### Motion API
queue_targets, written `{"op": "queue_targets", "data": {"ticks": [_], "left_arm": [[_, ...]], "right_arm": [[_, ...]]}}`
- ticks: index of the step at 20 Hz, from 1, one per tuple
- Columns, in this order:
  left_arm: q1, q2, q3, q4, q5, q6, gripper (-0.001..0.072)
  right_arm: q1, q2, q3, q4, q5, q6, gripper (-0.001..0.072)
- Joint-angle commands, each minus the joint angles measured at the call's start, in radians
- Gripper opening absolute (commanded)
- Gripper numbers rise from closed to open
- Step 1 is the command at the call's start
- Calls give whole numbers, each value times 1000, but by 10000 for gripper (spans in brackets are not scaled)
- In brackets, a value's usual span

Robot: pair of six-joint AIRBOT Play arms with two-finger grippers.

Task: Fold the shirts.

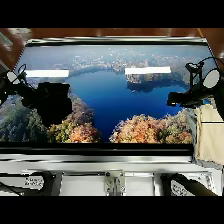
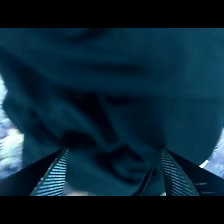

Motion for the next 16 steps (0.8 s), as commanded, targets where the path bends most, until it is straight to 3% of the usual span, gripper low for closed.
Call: {"op": "queue_targets", "data": {"ticks": [1,6,7,8,9,11,16], "left_arm": [[17,-66,-2,-26,68,-8,718],[11,-134,-2,-56,96,-2,706],[8,-132,-2,-56,109,-7,469],[6,-129,3,-64,113,-2,185],[1,-118,8,-86,120,27,106],[-21,-68,23,-88,131,77,41],[-171,251,51,-106,190,180,41]], "right_arm": [[0,0,0,5,-23,-2,675],[0,0,0,64,-56,-1,675],[0,0,0,76,-56,-2,675],[0,0,0,88,-56,-2,675],[0,0,0,97,-56,-2,675],[0,0,0,103,-56,-1,675],[0,0,0,106,-47,-1,675]]}}
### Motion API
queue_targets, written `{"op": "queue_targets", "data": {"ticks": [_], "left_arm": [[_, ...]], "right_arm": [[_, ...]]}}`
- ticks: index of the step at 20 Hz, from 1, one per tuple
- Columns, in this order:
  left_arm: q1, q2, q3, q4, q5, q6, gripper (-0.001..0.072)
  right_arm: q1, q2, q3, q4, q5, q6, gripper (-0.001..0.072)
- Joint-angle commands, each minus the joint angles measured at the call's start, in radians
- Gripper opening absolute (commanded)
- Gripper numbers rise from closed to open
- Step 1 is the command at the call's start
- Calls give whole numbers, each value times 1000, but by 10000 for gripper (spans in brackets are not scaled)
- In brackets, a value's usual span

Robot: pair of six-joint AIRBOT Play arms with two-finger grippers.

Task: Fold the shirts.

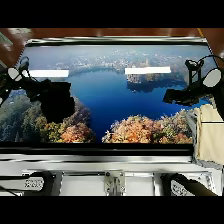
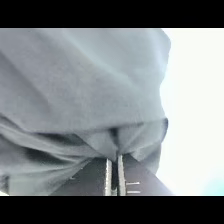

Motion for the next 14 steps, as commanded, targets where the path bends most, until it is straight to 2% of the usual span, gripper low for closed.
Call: {"op": "queue_targets", "data": {"ticks": [1,4,7,10,14], "left_arm": [[-138,250,11,-32,42,69,41],[-354,464,11,-31,89,33,41],[-557,550,11,-29,161,-28,41],[-702,509,-29,-16,203,-74,41],[-808,357,-204,-24,277,-179,41]], "right_arm": [[0,4,0,18,19,0,675],[0,58,0,55,24,-6,675],[0,173,0,46,3,-8,675],[0,280,0,43,4,-8,675],[0,315,-2,26,121,-7,675]]}}
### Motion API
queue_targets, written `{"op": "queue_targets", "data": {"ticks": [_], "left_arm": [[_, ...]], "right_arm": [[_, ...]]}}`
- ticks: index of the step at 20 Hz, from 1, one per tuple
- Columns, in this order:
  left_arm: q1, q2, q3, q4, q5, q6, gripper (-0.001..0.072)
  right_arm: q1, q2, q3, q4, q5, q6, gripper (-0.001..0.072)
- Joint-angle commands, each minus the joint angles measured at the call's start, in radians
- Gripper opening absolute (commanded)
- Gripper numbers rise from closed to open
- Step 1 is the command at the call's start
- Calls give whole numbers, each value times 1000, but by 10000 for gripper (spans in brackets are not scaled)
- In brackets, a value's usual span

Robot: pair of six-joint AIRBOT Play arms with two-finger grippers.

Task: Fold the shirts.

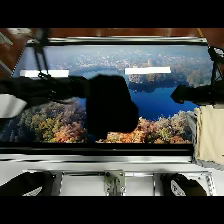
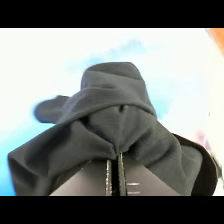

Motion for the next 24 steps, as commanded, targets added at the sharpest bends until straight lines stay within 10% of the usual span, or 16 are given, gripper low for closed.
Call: {"op": "queue_targets", "data": {"ticks": [1,5,7,17,24], "left_arm": [[-118,-124,-141,-28,100,-109,41],[-228,-332,-217,-223,256,-118,58],[-233,-382,-216,-318,275,-120,720],[282,-161,-253,-235,-320,100,718],[185,-129,-610,-473,68,100,718]], "right_arm": [[0,32,-17,-7,84,0,675],[0,31,-164,23,50,0,675],[0,30,-257,45,7,-1,675],[0,-165,-348,155,-41,-127,676],[0,-334,-348,438,-42,-244,676]]}}
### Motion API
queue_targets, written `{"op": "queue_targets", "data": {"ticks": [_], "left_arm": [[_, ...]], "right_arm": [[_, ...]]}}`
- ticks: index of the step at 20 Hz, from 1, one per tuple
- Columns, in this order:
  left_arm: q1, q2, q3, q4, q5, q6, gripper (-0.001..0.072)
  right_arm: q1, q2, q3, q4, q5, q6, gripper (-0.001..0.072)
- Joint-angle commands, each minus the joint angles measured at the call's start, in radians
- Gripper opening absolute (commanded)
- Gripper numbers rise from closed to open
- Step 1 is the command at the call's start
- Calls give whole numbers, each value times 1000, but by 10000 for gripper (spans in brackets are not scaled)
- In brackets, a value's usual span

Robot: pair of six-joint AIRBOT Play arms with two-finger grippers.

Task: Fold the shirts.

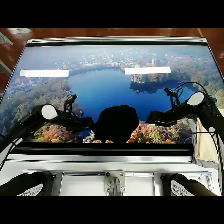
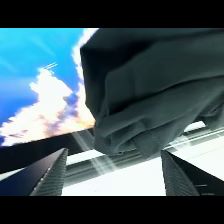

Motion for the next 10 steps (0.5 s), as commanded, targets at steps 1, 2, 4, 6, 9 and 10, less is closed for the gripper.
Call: {"op": "queue_targets", "data": {"ticks": [1,2,4,6,9,10], "left_arm": [[-64,-7,-126,-142,262,7,717],[-91,-23,-123,-153,314,7,716],[-131,-66,-122,-211,401,7,714],[-148,-108,-122,-250,461,7,470],[-146,-108,-122,-252,500,9,146],[-146,-102,-122,-252,501,29,99]], "right_arm": [[0,-71,-1,134,9,-49,676],[0,-79,-1,143,10,-49,675],[2,-96,-1,153,10,-49,676],[19,-111,-2,161,6,-45,676],[100,-129,-7,164,-71,-40,676],[134,-141,-7,164,-117,-30,676]]}}
